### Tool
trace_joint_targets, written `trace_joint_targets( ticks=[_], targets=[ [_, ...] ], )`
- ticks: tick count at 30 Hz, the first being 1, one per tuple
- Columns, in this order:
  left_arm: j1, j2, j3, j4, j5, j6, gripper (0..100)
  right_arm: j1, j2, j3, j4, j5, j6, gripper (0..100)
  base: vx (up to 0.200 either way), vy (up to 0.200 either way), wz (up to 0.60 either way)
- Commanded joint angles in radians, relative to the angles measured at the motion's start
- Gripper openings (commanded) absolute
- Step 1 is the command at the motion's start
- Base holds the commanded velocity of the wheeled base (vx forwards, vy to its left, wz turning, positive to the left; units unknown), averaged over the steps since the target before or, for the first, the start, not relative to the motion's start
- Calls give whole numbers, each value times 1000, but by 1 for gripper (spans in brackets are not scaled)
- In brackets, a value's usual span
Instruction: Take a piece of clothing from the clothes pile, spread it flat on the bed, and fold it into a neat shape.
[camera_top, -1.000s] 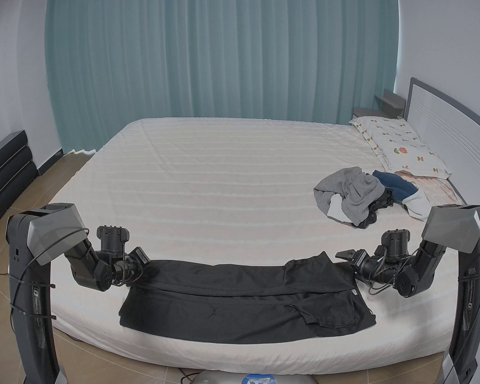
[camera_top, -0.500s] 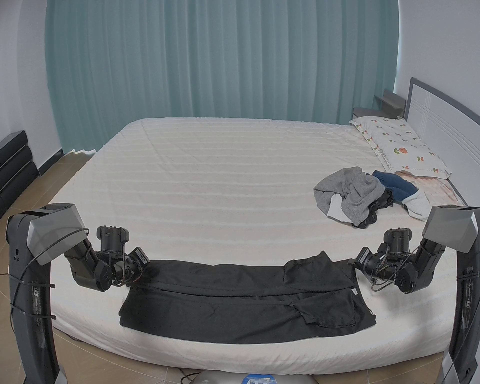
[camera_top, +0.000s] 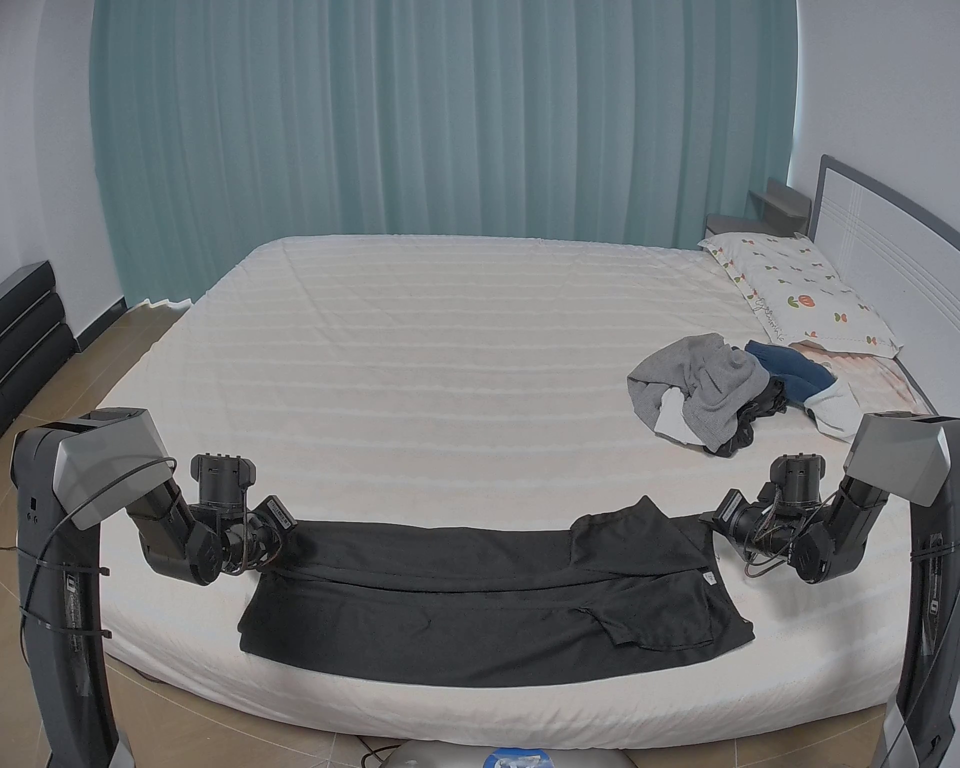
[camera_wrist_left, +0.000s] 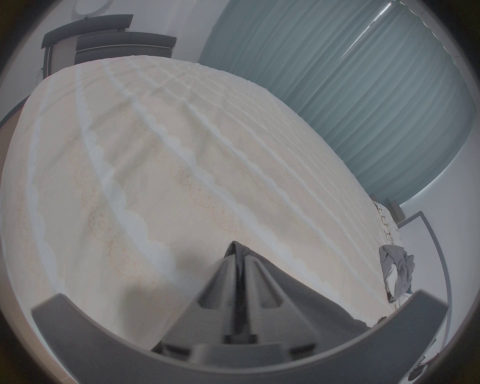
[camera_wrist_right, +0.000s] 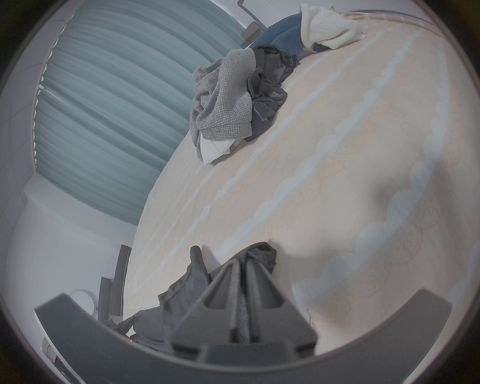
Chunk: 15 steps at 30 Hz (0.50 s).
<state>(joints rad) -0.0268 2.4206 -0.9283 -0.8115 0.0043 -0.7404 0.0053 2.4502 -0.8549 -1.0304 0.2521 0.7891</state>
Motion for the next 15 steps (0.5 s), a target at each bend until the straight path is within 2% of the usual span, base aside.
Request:
trace_joint_targets(
  ticks=[1, 7, 8, 10, 12, 15],
  targets=[
    [1, 2, 3, -11, 0, 0, 100, -1, -5, 0, -10, 1, 4, 100, 0, 0, 0],
    [5, -5, 0, -11, -3, -22, 100, -15, -86, 62, -66, 3, 5, 100, 0, 0, 0],
    [15, -9, -10, -9, -10, -54, 100, -11, -132, 96, -106, 7, 2, 100, 0, 0, 0],
    [21, -9, -14, -12, -13, -80, 100, 2, -160, 134, -129, 19, -1, 100, 0, 0, 0],
    [24, -12, -17, -11, -17, -94, 100, 48, -168, 162, -129, 36, -10, 100, 0, 0, 0],
    [24, -11, -15, -12, -17, -96, 100, 87, -129, 169, -131, 45, -73, 100, 0, 0, 0]
  ],
)
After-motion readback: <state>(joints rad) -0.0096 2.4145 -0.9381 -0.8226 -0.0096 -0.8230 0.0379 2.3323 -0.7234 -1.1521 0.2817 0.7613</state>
